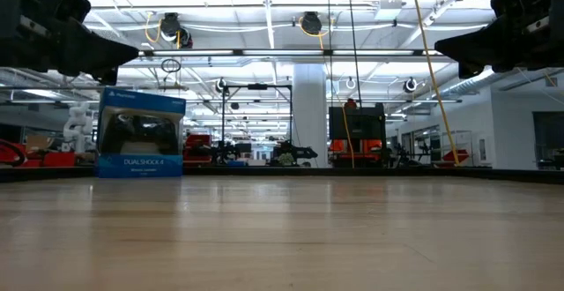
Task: Pick and place USB-C Cables
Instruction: Return to Home Position
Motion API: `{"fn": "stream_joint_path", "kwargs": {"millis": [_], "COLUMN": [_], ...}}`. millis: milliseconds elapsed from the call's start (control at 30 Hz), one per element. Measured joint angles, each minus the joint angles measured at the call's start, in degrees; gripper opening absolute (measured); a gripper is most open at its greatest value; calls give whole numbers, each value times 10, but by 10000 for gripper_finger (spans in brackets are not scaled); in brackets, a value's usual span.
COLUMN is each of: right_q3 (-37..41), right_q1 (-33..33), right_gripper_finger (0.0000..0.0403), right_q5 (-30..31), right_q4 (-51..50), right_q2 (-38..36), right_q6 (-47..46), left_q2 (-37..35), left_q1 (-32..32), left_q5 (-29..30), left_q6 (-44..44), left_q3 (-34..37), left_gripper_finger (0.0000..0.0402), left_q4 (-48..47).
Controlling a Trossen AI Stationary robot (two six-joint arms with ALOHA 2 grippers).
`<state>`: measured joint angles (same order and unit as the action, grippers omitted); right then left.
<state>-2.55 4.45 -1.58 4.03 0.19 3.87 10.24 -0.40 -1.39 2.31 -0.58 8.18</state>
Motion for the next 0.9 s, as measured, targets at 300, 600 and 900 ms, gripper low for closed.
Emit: {"fn": "stream_joint_path", "kwargs": {"millis": [300,600,900], "right_q3": [0,0,0], "right_q1": [0,0,0], "right_gripper_finger": [0,0,0], "right_q5": [0,0,0], "right_q4": [0,0,0], "right_q2": [0,0,0], "right_q6": [0,0,0], "left_q2": [-63,-77,-77], "left_q1": [-1,-1,-1], "left_q5": [0,2,3], "left_q6": [-20,-5,-7], "left_q3": [-1,-1,-1], "left_gripper_finger": [6,9,32], "left_q4": [-74,-74,-75]}}
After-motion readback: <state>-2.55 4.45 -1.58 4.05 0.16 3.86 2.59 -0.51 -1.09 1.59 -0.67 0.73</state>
